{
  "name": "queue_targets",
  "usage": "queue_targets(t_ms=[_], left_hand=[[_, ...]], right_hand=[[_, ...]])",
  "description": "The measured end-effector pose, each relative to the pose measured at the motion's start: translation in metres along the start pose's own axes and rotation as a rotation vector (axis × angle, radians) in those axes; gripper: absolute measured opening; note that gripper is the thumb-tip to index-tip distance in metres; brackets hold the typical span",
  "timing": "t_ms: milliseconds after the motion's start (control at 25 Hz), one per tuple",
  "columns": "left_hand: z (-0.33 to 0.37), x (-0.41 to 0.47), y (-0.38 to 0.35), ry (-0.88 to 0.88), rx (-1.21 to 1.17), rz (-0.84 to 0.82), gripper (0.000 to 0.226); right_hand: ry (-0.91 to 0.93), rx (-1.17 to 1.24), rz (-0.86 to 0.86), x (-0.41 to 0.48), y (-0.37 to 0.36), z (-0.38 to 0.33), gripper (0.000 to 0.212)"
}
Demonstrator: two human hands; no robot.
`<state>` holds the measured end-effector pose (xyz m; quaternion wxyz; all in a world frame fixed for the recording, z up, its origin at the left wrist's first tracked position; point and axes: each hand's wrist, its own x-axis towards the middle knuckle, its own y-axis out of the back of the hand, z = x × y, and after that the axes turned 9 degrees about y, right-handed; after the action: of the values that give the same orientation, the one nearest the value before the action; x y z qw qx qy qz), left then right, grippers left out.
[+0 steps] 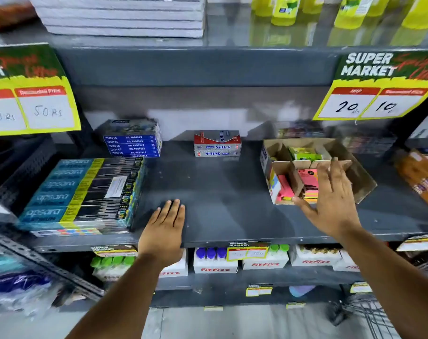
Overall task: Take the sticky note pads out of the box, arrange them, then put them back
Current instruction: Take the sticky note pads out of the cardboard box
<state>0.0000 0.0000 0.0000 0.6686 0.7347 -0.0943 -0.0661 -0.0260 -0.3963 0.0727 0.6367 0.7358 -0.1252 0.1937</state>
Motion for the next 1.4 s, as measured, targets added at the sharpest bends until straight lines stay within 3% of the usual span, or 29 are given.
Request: queue_targets(t_ms=[160,480,680,920,1240,1400], left_hand=[[-0.001,0.000,-0.004,0.001,-0.020,0.031,0.103],[-0.002,0.003,-0.006,0.011,-0.043,-0.004,0.104],[-0.001,0.002,-0.001,0.021,-0.035,0.001,0.106],[-0.002,0.002,-0.001,0.038,0.001,-0.017,0.110],[0.000,0.001,0.002,0.043,0.022,-0.022,0.110],[0.002,0.001,0.005,0.047,0.008,-0.012,0.104]], right_hand=[[-0.082,0.056,-0.037,-0.001,-0.004,-0.005,0.076],[-0.134,0.107,-0.096,0.012,-0.001,0.010,0.063],[-0.193,0.199,-0.217,0.031,-0.005,0.020,0.056],[-0.228,0.117,-0.248,0.040,-0.009,0.030,0.043],[-0.481,0.083,-0.428,0.064,-0.005,0.024,0.056],[-0.359,0.015,-0.571,0.075,-0.005,0.026,0.083]])
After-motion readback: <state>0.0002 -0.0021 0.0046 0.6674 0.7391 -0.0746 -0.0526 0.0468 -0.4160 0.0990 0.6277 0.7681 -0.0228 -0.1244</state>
